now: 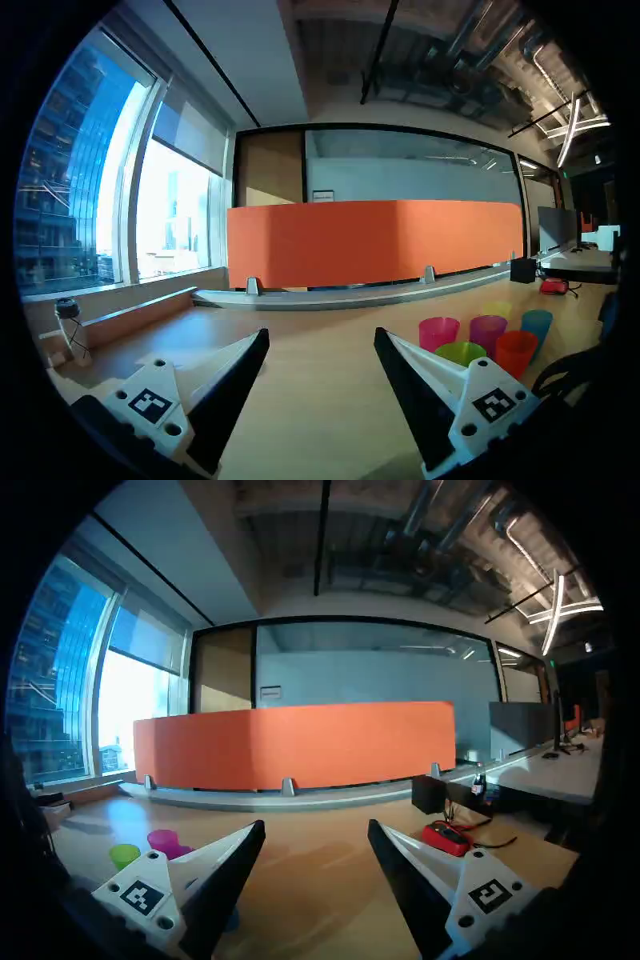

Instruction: Pour water

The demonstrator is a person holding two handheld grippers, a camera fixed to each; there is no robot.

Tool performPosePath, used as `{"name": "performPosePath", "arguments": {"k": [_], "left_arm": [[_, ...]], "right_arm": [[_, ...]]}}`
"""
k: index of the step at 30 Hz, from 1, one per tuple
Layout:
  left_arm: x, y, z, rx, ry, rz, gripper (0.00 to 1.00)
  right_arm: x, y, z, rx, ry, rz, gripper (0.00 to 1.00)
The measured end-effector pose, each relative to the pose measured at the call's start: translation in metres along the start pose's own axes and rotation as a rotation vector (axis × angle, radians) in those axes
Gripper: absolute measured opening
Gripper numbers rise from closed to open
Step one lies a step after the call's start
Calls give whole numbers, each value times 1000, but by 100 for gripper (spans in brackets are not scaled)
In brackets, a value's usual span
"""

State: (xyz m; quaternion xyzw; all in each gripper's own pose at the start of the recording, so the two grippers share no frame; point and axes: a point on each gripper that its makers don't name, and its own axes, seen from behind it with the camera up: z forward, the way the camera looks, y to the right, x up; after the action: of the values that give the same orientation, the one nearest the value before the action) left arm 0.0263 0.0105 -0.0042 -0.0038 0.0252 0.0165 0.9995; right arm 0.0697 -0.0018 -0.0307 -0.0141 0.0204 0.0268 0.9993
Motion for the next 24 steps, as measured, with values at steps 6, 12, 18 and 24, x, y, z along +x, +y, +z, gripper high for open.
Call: {"name": "performPosePath", "arguments": {"k": [6, 12, 18, 24], "left_arm": [[-6, -6, 0, 3, -1, -6, 97], [-10, -9, 1, 3, -6, -15, 98], [-17, -12, 3, 2, -20, -24, 97], [-23, -10, 4, -6, -35, -37, 97]], "right_arm": [[-1, 0, 0, -5, -3, 4, 99], [1, 0, 2, -7, -3, 5, 99], [2, -1, 3, -8, -1, 4, 99], [2, -2, 3, -10, 1, -3, 99]]}}
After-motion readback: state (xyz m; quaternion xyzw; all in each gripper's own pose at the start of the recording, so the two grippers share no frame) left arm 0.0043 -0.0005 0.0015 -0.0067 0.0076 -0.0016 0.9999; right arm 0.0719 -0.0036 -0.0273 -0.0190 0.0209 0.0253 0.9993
